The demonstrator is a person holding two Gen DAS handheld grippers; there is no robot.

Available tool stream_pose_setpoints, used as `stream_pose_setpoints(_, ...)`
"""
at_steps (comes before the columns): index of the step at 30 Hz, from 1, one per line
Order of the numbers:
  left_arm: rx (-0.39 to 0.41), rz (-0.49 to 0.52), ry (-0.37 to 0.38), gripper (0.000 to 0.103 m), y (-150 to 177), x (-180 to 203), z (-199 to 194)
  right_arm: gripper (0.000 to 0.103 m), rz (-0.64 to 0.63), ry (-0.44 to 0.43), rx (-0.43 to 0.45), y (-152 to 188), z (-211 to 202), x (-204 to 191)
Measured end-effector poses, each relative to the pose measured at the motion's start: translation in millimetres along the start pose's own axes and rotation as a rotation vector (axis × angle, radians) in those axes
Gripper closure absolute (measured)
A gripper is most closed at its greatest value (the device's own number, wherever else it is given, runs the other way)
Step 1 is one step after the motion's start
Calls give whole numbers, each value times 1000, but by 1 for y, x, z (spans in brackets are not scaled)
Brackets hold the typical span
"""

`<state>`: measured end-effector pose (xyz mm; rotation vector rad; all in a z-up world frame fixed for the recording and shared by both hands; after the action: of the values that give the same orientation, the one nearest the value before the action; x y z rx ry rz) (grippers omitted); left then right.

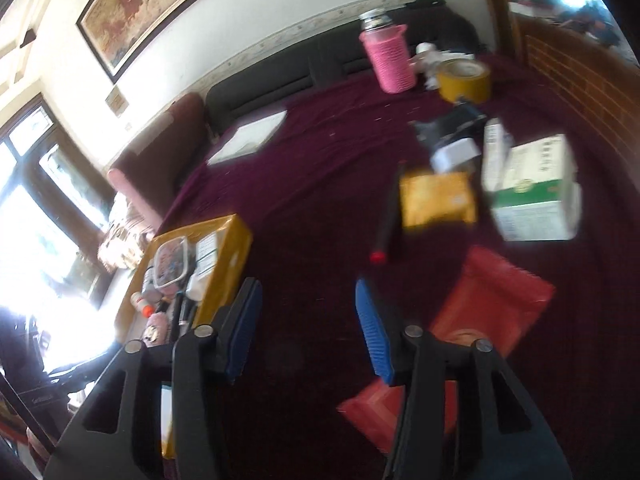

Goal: Organize objects
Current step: 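Reach to the red-capped marker and grasp it with the left gripper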

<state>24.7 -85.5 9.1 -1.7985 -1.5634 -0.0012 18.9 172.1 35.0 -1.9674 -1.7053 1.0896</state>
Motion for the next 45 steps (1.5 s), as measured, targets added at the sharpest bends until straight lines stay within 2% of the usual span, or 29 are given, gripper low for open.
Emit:
stream_pose_setpoints(2, -14, 40, 14, 46, 3, 25, 7, 49, 40, 65, 21, 1, -18, 41)
stream_pose_setpoints(5, -49, 84, 19, 46, 8, 56, 23, 49, 118, 113, 32, 12, -42, 96)
stream_pose_setpoints(9, -105, 116, 38, 46, 21, 90, 46, 49, 209, 112, 34, 26, -50, 141)
stream_pose_setpoints(12, -148, 150, 27, 46, 33, 109, 63, 49, 255, 117, 64, 23, -57, 168)
stream_pose_setpoints(17, -165, 201, -13, 46, 33, 139, 85, 49, 287, 142, 158, -9, -59, 198)
stream_pose_setpoints(21, -98, 263, -68, 46, -6, 158, 105, 49, 323, 153, 237, -44, -54, 222)
stream_pose_setpoints(24, -69, 310, -131, 46, -38, 164, 135, 49, 315, 160, 264, -59, -43, 233)
stream_pose_setpoints(26, -62, 336, -159, 46, -51, 166, 158, 49, 312, 168, 265, -58, -34, 240)
stream_pose_setpoints(29, -103, 347, -185, 46, -61, 160, 196, 49, 345, 143, 236, -48, -22, 252)
stream_pose_setpoints(30, -120, 367, -201, 46, -63, 159, 212, 49, 366, 133, 217, -46, -19, 256)
stream_pose_setpoints(33, -128, 443, -272, 47, -65, 150, 241, 49, 382, 115, 230, -47, -24, 259)
stream_pose_setpoints(34, -134, 443, -274, 47, -65, 147, 248, 49, 368, 117, 236, -49, -26, 258)
stream_pose_setpoints(36, -132, 401, -228, 48, -71, 148, 255, 49, 332, 131, 248, -52, -29, 253)
stream_pose_setpoints(37, -136, 397, -220, 49, -74, 149, 259, 49, 320, 141, 250, -53, -30, 252)
stream_pose_setpoints(39, -133, 415, -201, 61, -77, 155, 264, 49, 313, 149, 244, -52, -28, 251)
stream_pose_setpoints(41, -139, 411, -186, 85, -78, 159, 266, 49, 318, 155, 236, -51, -26, 252)
stream_pose_setpoints(42, -147, 395, -168, 90, -77, 160, 265, 49, 321, 161, 234, -51, -26, 253)
stream_pose_setpoints(45, -135, 367, -158, 92, -72, 155, 256, 49, 328, 178, 221, -49, -24, 256)
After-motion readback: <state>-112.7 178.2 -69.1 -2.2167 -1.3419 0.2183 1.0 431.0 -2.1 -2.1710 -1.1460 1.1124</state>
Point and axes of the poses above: each gripper's, at about its wrist camera, not at the fingertips, and z roughly the way its jaws point, x to its right, y to its underside, the point moved 9 cm from there along z, roughly the way its jaws point, and after that the axes turned 6 degrees about -z, right-handed, at the moved point
